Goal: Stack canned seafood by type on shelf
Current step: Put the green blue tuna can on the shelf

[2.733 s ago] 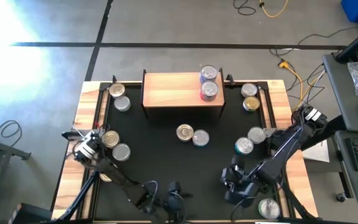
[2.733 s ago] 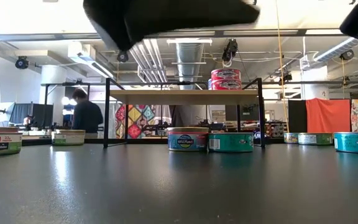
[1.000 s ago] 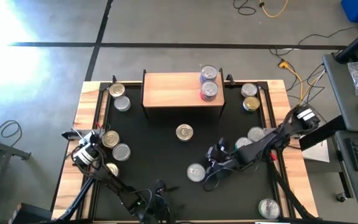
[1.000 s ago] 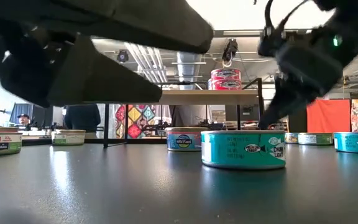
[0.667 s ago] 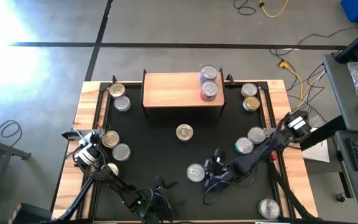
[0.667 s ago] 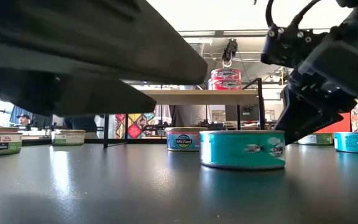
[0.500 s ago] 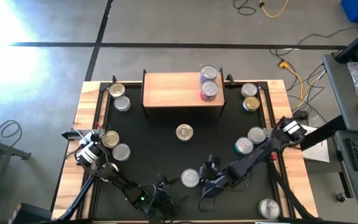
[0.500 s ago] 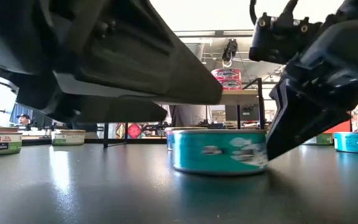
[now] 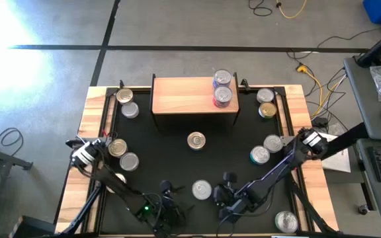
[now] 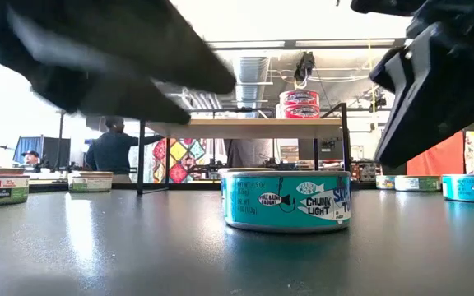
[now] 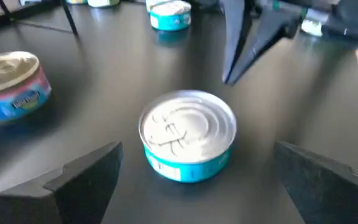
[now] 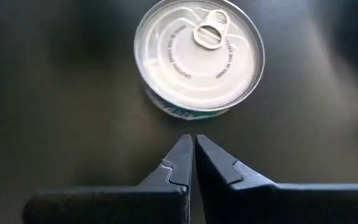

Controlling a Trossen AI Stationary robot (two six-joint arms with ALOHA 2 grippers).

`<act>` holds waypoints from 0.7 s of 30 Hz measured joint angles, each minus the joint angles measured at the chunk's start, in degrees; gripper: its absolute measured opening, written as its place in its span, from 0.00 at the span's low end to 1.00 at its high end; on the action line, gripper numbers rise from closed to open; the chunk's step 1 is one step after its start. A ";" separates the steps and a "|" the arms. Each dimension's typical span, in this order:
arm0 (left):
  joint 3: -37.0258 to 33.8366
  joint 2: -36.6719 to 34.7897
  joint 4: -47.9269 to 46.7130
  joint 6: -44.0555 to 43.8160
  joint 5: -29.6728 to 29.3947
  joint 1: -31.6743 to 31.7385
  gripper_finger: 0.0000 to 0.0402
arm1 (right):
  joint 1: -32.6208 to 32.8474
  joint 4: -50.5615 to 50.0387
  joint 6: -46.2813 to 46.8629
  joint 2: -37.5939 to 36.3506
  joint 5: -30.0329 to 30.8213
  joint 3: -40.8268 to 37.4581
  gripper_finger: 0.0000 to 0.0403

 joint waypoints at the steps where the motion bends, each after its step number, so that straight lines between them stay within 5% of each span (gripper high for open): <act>1: -0.02 -0.78 -0.07 0.68 0.04 -0.15 0.99 | 0.37 -0.02 0.00 0.00 0.02 0.29 0.03; 9: 0.30 -1.34 -0.89 -3.59 9.31 -0.41 0.99 | 1.70 -3.46 0.23 -0.07 0.23 2.30 0.03; 15: 1.39 5.09 -0.96 -8.52 6.92 -0.67 0.99 | 2.77 -15.24 8.87 -0.07 1.55 1.14 0.03; 21: 2.37 7.80 0.09 -7.54 6.25 0.48 0.99 | 3.26 -15.77 12.44 -0.02 1.62 -0.44 0.03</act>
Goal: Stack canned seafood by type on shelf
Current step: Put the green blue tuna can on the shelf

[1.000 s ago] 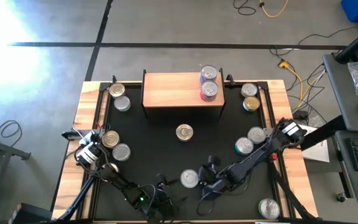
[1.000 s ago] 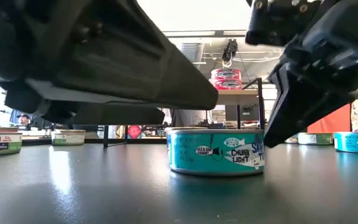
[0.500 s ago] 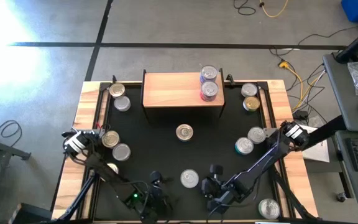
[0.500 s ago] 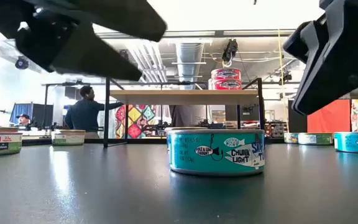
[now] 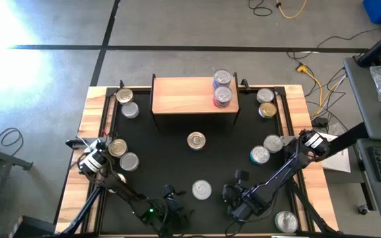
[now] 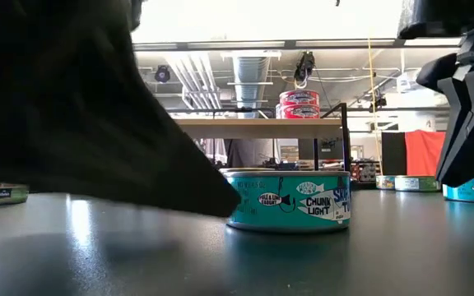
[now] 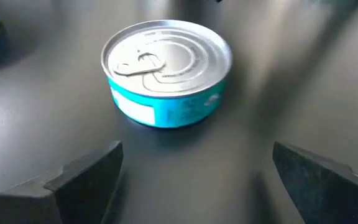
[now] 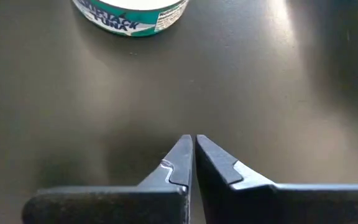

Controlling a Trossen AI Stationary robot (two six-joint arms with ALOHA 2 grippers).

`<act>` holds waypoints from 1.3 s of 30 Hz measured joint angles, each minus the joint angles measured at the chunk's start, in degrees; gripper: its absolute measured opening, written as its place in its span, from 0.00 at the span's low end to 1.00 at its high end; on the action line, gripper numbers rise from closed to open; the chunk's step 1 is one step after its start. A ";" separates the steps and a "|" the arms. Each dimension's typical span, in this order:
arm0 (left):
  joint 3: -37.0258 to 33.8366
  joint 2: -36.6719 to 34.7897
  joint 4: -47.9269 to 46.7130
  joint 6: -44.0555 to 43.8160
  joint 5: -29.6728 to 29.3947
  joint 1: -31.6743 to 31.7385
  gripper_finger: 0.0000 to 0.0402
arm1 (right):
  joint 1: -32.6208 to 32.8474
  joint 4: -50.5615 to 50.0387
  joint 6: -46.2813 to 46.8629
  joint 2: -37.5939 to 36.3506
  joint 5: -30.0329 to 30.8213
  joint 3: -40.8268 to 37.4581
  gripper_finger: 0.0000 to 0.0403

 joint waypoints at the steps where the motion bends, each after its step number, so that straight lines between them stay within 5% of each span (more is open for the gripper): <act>1: -0.08 0.36 0.47 0.65 -0.54 0.23 0.99 | -0.01 0.30 -0.01 0.00 0.02 -0.06 0.03; 19: 1.06 5.33 9.01 7.57 -3.12 3.67 0.99 | -5.82 26.80 -13.43 0.09 3.51 -7.65 0.03; 24: 1.15 5.26 8.66 8.06 -3.27 4.00 0.99 | -5.73 35.29 -17.97 0.09 -0.27 -7.58 0.03; 30: 1.01 3.82 5.01 8.23 -3.20 4.13 0.99 | -4.92 33.81 -21.74 0.09 -7.31 -4.30 0.03; 39: 0.98 3.75 6.69 8.90 -1.73 3.50 0.99 | -5.36 28.17 -18.60 0.37 3.35 -4.33 0.03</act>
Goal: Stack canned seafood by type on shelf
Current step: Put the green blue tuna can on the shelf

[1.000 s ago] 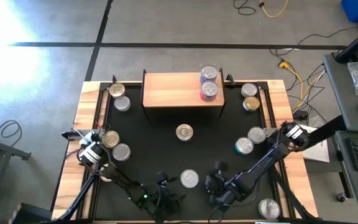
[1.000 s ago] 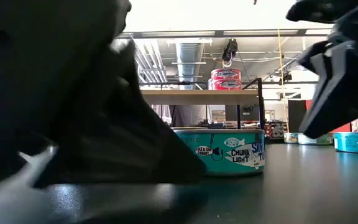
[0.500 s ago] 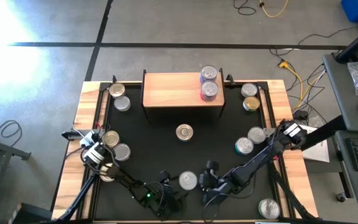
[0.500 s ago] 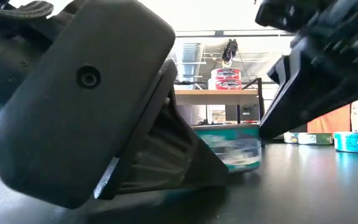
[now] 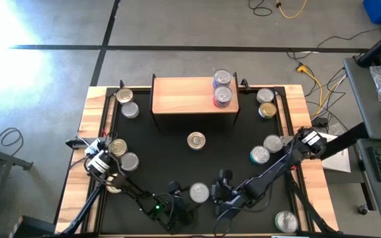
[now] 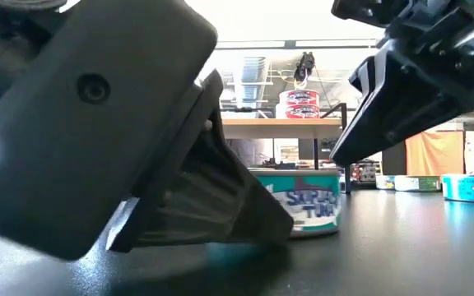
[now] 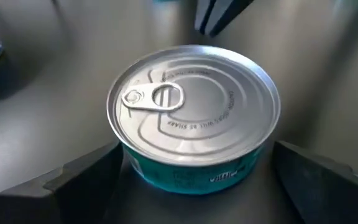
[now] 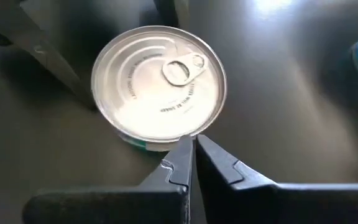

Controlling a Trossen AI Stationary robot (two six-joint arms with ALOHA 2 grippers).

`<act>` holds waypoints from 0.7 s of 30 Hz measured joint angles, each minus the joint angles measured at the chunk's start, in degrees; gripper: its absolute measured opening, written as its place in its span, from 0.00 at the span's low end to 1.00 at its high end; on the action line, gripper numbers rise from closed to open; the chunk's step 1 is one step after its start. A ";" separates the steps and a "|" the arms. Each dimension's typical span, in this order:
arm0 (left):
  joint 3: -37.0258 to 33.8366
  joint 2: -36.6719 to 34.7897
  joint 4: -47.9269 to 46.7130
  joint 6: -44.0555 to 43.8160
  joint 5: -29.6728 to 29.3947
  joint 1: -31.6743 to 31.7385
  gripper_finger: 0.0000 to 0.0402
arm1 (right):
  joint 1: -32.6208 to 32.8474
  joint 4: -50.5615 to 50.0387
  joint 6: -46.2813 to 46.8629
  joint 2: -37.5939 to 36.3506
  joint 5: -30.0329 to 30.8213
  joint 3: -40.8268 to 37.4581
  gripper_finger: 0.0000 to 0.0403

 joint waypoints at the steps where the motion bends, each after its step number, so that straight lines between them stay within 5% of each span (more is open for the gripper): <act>1: 0.00 0.10 0.59 0.66 0.22 0.00 0.99 | -0.19 0.62 0.13 0.26 -0.22 -0.18 0.03; 21: 0.09 -0.03 4.15 4.69 6.31 2.04 1.00 | 0.03 4.47 -0.98 3.17 -1.45 0.35 0.03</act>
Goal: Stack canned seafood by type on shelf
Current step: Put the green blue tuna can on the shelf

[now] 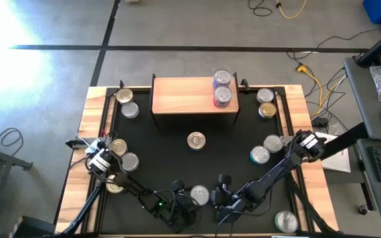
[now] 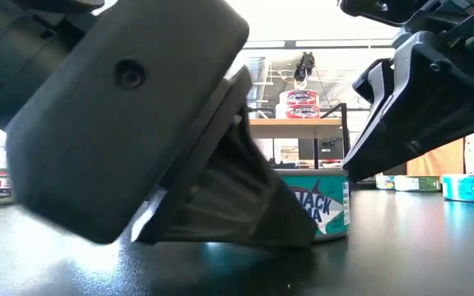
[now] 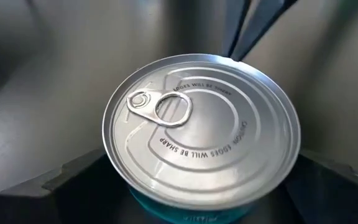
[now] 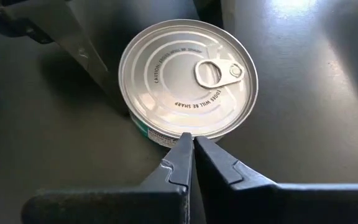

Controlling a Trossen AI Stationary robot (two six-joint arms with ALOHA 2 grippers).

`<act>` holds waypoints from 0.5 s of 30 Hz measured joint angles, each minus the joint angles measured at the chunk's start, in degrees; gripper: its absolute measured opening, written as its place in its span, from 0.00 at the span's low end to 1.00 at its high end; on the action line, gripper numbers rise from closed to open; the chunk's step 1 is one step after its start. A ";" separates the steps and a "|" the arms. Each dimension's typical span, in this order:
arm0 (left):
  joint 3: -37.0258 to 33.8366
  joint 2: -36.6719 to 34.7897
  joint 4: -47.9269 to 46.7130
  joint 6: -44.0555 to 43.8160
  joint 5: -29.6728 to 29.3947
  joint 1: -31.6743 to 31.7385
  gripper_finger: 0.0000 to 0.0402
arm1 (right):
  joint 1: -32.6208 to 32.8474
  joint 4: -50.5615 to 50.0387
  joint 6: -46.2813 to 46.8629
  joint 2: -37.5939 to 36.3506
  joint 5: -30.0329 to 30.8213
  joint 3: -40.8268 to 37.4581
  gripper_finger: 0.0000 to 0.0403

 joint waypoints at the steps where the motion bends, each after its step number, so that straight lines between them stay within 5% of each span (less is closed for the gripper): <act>1: 0.00 0.00 0.03 -0.46 0.85 0.24 1.00 | 0.00 0.13 0.01 0.00 -0.05 0.00 0.03; 15: 0.07 0.11 0.22 0.09 -0.35 0.60 1.00 | -0.17 0.61 0.08 0.09 -0.57 -0.11 0.03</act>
